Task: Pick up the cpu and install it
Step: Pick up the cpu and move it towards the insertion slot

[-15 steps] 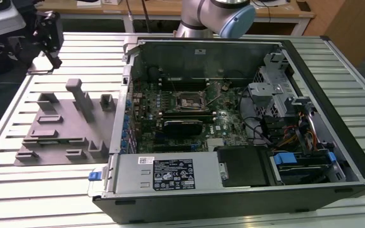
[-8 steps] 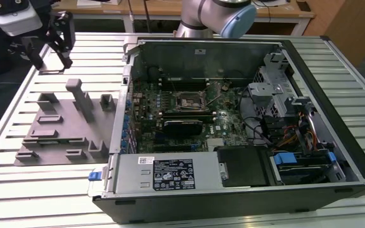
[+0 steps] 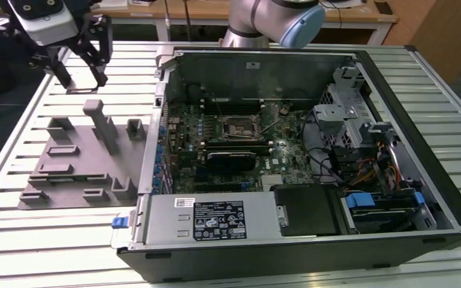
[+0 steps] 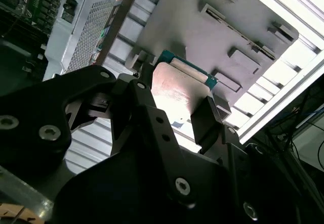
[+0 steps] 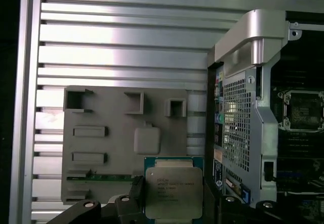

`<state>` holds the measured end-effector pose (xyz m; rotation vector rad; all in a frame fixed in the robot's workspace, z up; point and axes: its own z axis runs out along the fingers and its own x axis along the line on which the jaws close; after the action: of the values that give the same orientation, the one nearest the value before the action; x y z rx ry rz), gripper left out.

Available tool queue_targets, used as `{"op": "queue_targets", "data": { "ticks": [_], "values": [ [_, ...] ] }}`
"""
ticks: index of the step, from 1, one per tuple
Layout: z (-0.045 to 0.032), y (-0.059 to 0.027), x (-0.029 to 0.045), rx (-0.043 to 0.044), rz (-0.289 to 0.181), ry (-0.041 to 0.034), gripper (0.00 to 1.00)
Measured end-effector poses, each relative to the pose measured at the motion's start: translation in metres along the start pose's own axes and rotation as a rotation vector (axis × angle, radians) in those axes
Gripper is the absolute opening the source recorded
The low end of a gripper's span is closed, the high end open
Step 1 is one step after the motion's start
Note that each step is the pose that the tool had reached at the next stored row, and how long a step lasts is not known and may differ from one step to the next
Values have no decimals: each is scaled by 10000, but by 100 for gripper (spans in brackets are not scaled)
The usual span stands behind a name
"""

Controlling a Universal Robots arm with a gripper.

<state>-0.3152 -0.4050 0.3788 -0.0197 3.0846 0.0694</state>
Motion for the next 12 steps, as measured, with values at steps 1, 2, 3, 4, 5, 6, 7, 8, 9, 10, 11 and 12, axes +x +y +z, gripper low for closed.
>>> {"op": "queue_targets", "data": {
  "ticks": [1, 2, 3, 4, 5, 6, 7, 8, 9, 10, 11, 12],
  "values": [
    [2, 0, -31, -1, 0, -1, 55],
    [4, -1, -60, -1, 0, -1, 55],
    [6, -1, -90, -1, 0, -1, 55],
    [7, -2, -118, 0, -1, -1, 55],
    [8, -2, -146, 0, -1, 0, 55],
    [10, -3, -173, 1, -1, 0, 55],
    [11, -3, -202, 0, -1, 0, 55],
    [13, -3, -229, 0, 0, -1, 55],
    [15, -4, -257, 0, 0, -1, 55],
    [17, -4, -288, 0, 0, -1, 55],
    [18, -4, -316, 0, 0, -1, 55],
    [19, -5, -345, 0, 0, 0, 55]
  ]
}}
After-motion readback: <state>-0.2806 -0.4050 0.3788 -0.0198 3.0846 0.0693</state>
